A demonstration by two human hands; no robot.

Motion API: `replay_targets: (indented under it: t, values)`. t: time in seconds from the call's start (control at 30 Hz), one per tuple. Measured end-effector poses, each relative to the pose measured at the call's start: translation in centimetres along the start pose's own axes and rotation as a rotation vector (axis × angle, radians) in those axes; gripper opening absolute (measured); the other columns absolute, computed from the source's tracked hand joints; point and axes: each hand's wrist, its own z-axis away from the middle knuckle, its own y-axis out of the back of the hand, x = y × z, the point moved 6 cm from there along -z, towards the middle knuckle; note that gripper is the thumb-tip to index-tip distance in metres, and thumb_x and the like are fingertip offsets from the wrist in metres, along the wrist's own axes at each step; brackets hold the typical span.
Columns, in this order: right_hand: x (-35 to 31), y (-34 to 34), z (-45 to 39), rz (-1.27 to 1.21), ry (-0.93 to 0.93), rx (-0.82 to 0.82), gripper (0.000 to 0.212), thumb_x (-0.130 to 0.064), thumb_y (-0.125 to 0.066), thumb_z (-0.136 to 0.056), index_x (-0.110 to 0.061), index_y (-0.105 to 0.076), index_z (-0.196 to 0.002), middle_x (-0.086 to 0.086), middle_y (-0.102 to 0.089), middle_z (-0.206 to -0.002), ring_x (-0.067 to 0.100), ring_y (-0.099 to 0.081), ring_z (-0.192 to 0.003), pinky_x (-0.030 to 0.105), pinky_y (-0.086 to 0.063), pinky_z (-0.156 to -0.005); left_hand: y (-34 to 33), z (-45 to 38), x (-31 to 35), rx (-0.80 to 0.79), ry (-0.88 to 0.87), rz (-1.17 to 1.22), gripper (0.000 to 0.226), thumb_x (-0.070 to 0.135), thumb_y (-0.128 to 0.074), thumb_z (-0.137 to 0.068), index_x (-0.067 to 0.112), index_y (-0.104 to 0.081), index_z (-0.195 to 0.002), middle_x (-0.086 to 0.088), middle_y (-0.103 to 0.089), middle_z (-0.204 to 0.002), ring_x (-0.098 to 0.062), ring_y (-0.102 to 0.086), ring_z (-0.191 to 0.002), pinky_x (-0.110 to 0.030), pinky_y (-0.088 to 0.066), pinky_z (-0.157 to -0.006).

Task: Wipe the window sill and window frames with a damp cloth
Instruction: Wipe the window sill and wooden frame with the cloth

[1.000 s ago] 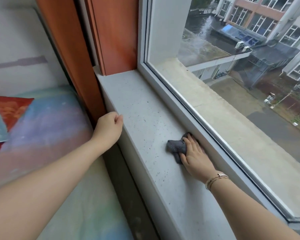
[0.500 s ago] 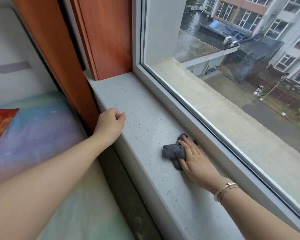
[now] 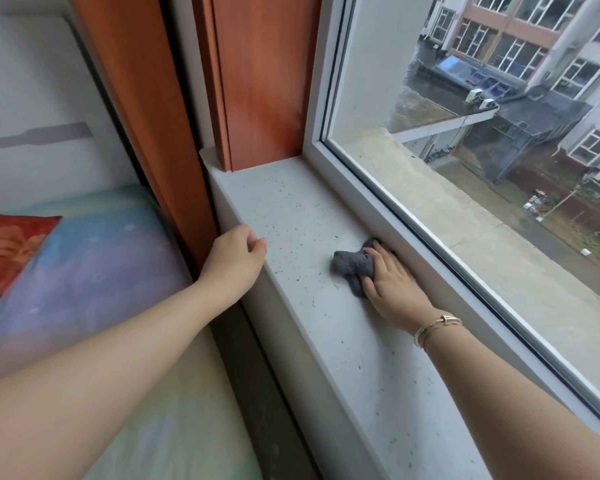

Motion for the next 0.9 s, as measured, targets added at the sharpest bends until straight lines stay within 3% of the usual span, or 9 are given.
replay_targets:
  t: [0.17,0.27,0.37,0.47,0.6,0.67,0.8,0.9]
  values:
    - [-0.5,0.2,7.6,0.036,0.158,-0.051,0.074,-0.053,-0.008,-0.084,-0.019,-0.016,-0.149,-0.001,-0.004,-0.159,0.008,0.003,-0.146,0.025,0.005,-0.118,0.0,1.3,-0.9,-0.019,0.059,0.026,0.021,0.026,-0.048,-0.093,0.014,-0.050,-0.076,-0.006,-0.064,-0.079,-0.024,-0.063,-0.076,-0.039,-0.050,-0.071]
    - [0.1,0.2,9.8,0.026,0.137,-0.071,0.074,-0.053,-0.008,-0.084,-0.019,-0.018,-0.149,-0.002,-0.004,-0.159,0.006,0.004,-0.145,0.023,0.007,-0.117,-0.3,1.5,-0.2,-0.051,0.058,0.074,0.017,0.024,-0.049,-0.092,0.015,-0.051,-0.079,-0.006,-0.064,-0.081,-0.024,-0.063,-0.078,-0.039,-0.051,-0.073]
    - [0.1,0.6,5.7,-0.018,0.021,0.017,0.065,-0.049,-0.019,-0.089,-0.019,-0.020,-0.147,0.000,-0.009,-0.158,0.012,-0.003,-0.146,0.027,-0.001,-0.118,-0.6,1.2,0.3,-0.052,0.038,0.101,0.016,0.024,-0.050,-0.093,0.017,-0.051,-0.078,-0.007,-0.065,-0.082,-0.023,-0.062,-0.078,-0.035,-0.049,-0.072]
    - [-1.7,0.4,0.1,-0.042,-0.067,0.069,0.053,-0.033,-0.035,-0.097,-0.016,-0.023,-0.146,0.004,-0.015,-0.157,0.018,-0.008,-0.146,0.033,-0.007,-0.118,-0.4,0.8,-0.7,-0.037,0.053,0.130,0.016,0.022,-0.052,-0.092,0.017,-0.051,-0.077,-0.006,-0.065,-0.080,-0.024,-0.063,-0.078,-0.038,-0.050,-0.074]
    - [-7.9,-0.8,-3.0,-0.058,0.116,0.087,0.061,-0.040,-0.027,-0.087,-0.014,-0.033,-0.142,0.006,-0.023,-0.155,0.020,-0.016,-0.144,0.035,-0.010,-0.118,0.6,0.9,-2.7,-0.033,0.103,0.145,0.015,0.017,-0.050,-0.093,0.016,-0.050,-0.077,-0.001,-0.064,-0.073,-0.025,-0.064,-0.078,-0.039,-0.052,-0.074]
    - [-10.0,-1.5,-2.2,-0.076,0.209,0.042,0.056,-0.033,-0.036,-0.090,-0.014,-0.033,-0.142,0.005,-0.023,-0.155,0.020,-0.016,-0.144,0.035,-0.011,-0.118,1.2,1.3,-3.5,-0.044,0.130,0.138,0.013,0.012,-0.047,-0.092,0.016,-0.049,-0.081,-0.002,-0.064,-0.074,-0.024,-0.064,-0.078,-0.037,-0.051,-0.071]
    - [-11.1,0.4,2.1,-0.253,0.356,-0.034,0.041,-0.009,-0.053,-0.085,-0.015,-0.049,-0.126,-0.002,-0.046,-0.139,0.015,-0.041,-0.127,0.022,-0.029,-0.106,1.5,2.2,-3.9,-0.075,0.180,0.169,0.015,0.000,-0.041,-0.087,0.012,-0.050,-0.086,-0.004,-0.063,-0.074,-0.025,-0.064,-0.077,-0.035,-0.051,-0.069]
    - [-9.8,1.2,7.5,-0.243,0.310,-0.072,0.046,-0.013,-0.053,-0.082,-0.020,-0.048,-0.128,-0.007,-0.043,-0.142,0.009,-0.038,-0.129,0.008,-0.021,-0.105,0.3,3.4,-3.7,-0.155,0.215,0.180,0.017,0.002,-0.043,-0.088,0.015,-0.051,-0.081,-0.002,-0.063,-0.072,-0.022,-0.063,-0.074,-0.031,-0.050,-0.067]
